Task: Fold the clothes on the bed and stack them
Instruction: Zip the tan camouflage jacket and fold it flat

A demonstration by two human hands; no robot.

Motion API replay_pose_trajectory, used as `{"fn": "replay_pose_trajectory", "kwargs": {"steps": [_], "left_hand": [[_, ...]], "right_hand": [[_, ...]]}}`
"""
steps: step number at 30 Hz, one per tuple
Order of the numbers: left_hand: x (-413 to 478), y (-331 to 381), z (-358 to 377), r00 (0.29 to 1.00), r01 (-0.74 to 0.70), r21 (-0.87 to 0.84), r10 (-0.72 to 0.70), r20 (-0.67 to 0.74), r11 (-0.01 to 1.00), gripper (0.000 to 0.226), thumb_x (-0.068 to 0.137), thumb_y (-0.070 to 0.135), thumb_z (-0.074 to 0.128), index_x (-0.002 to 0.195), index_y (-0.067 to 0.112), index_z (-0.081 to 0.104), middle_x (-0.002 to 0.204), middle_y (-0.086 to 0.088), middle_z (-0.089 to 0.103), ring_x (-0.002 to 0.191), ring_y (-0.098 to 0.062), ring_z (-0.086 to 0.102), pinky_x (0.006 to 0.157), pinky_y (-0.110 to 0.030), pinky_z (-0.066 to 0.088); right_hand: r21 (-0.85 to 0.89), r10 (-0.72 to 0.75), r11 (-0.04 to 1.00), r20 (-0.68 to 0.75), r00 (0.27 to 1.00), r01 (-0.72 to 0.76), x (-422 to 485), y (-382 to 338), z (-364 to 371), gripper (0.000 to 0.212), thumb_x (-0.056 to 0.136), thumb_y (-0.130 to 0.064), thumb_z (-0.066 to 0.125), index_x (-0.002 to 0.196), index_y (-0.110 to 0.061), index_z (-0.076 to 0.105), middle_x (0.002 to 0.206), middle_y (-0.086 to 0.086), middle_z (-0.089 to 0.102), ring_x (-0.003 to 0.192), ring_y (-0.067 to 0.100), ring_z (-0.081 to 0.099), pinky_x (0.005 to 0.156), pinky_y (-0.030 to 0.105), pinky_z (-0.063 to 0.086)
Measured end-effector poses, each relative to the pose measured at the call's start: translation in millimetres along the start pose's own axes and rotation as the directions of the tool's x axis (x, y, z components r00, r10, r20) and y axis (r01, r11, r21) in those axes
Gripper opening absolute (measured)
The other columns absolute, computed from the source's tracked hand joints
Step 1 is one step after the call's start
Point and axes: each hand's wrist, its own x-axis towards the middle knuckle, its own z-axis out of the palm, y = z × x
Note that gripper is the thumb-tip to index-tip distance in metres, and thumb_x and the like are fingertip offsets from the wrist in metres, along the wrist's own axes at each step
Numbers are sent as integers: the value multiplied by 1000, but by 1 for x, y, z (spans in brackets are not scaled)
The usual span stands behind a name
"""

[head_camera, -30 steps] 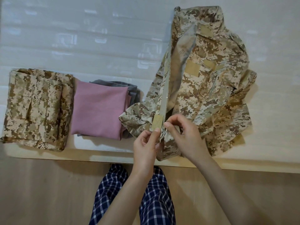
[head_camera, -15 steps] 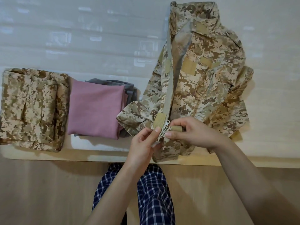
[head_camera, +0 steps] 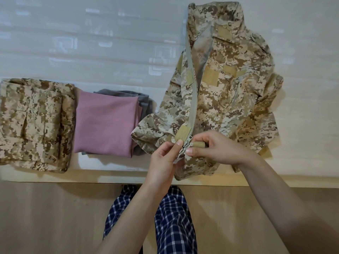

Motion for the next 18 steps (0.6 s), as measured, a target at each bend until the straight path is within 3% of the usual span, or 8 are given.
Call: {"fn": "replay_pose_trajectory", "kwargs": {"steps": [2,5,8,10,12,15,16,18], "left_hand": [[2,4,4,999,31,-19,-31,9,999,20,78,30,68,77,11,64,81,-11,70,76,-20,68,65,-30,56],[11,15,14,999,42,37,-40,-30,998,17,82,30,69,73,16,69,70,-4,67,70,-18,65,65,-31,54],[19,23,14,998,60,58,-59,-22,996,18,82,33,68,76,16,69,65,4,65,66,-13,62,68,-30,51],[20,20,4,996,73,47,-70,-59,996,16,85,31,66,80,16,68,74,4,70,69,-8,63,72,-28,50],[19,14,-9,987,85,17,-82,-135,996,14,89,27,63,85,15,66,81,2,70,68,-6,63,66,-24,52],[15,8,-21,963,112,135,-74,-258,984,25,91,33,60,93,9,68,79,1,67,72,-9,63,65,-25,54],[13,6,-24,955,86,274,-1,-297,958,30,90,40,59,93,11,69,78,4,67,75,-9,63,70,-26,53],[5,5,-27,924,-44,576,253,-288,816,37,84,57,57,86,22,68,76,10,68,75,-3,62,72,-24,50]], "right_hand": [[-45,-6,999,37,999,7,0,-1,2,24,85,-30,67,67,-18,57,54,-10,44,45,5,37,44,17,29],[-101,-37,994,93,995,46,-1,0,16,24,86,-27,67,67,-14,57,56,-7,47,49,7,40,46,17,31],[-13,-65,998,-78,995,64,-6,4,21,25,86,-25,67,64,-21,57,54,-15,49,49,-1,41,49,12,31],[-87,-78,994,-230,970,59,-10,8,22,24,86,-28,67,66,-20,58,57,-10,50,48,1,41,49,15,31],[-206,-125,977,-352,928,54,-10,9,27,32,85,-28,68,60,-24,49,54,-10,42,47,2,38,51,14,27],[-427,-213,904,-418,883,16,-8,10,37,29,85,-27,68,63,-32,48,60,-19,43,63,-6,45,86,19,32],[-481,-221,877,-415,882,-7,-7,11,39,20,85,-28,66,69,-27,55,65,-19,47,68,-5,47,100,26,27],[-581,-231,812,-416,880,-62,-6,12,44,13,86,-30,64,81,-18,64,76,-13,58,80,6,52,112,33,16]]}}
